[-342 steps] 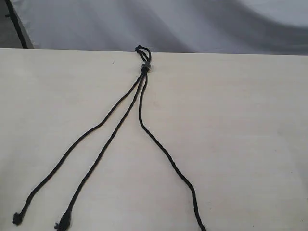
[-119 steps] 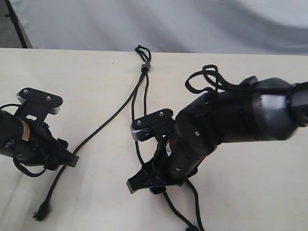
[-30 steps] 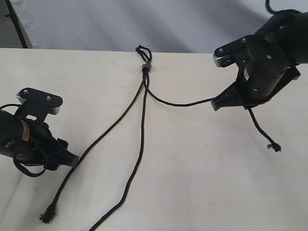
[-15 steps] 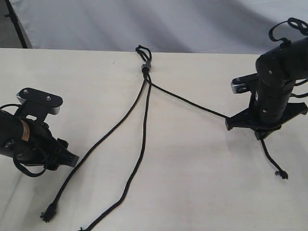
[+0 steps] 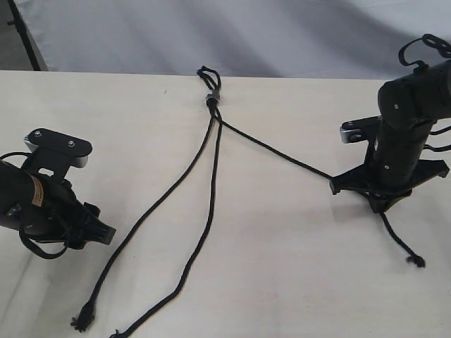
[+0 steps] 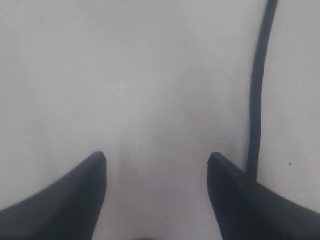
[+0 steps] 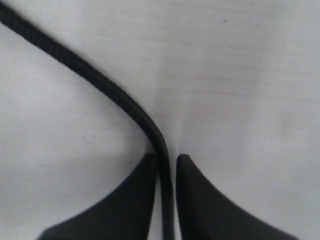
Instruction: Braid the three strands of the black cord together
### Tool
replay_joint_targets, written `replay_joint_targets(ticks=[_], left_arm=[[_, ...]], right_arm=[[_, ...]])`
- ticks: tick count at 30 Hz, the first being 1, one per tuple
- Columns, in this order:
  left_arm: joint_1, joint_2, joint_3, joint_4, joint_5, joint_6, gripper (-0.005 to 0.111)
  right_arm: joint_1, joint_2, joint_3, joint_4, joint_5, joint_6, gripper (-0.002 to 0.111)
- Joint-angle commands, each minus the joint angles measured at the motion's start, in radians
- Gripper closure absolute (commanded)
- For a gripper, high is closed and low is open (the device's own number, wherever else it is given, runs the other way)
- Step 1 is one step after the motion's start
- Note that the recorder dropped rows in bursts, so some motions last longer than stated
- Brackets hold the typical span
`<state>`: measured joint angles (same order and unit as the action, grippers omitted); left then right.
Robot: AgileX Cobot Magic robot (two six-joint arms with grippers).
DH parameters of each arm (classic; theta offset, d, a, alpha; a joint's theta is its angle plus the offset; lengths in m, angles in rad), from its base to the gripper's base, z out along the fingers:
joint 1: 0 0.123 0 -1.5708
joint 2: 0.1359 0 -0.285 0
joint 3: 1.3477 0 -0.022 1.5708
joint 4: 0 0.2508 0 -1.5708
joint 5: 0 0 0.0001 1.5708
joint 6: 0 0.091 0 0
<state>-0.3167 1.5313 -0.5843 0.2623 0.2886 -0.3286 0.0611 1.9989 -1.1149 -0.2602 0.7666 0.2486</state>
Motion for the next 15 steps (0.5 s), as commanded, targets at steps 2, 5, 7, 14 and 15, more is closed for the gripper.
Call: replay_joint_targets(ticks=[2, 5, 7, 14, 15], left_arm=[[0.004, -0.007, 0.007, -0.005, 0.003, -0.005, 0.050], [0.004, -0.007, 0.007, -0.005, 0.003, -0.005, 0.050], [0.004, -0.007, 0.007, -0.005, 0.003, -0.005, 0.050], [0.004, -0.007, 0.007, -0.008, -0.005, -0.005, 0.050], [0.004, -0.007, 0.007, -0.012, -0.009, -0.005, 0.050]], right_arm=[[-0.009, 0.040, 0.008, 0.009, 0.050, 0.033, 0.043], [-0.009, 0.025, -0.020, 0.034, 0.108, -0.016, 0.030], [-0.009, -0.018, -0.028, 0.038, 0.112, -0.030, 0.036], [-0.009, -0.302, 0.004, 0.040, -0.082, 0.013, 0.093], [-0.009, -0.351, 0.026, 0.040, -0.139, 0.033, 0.104]])
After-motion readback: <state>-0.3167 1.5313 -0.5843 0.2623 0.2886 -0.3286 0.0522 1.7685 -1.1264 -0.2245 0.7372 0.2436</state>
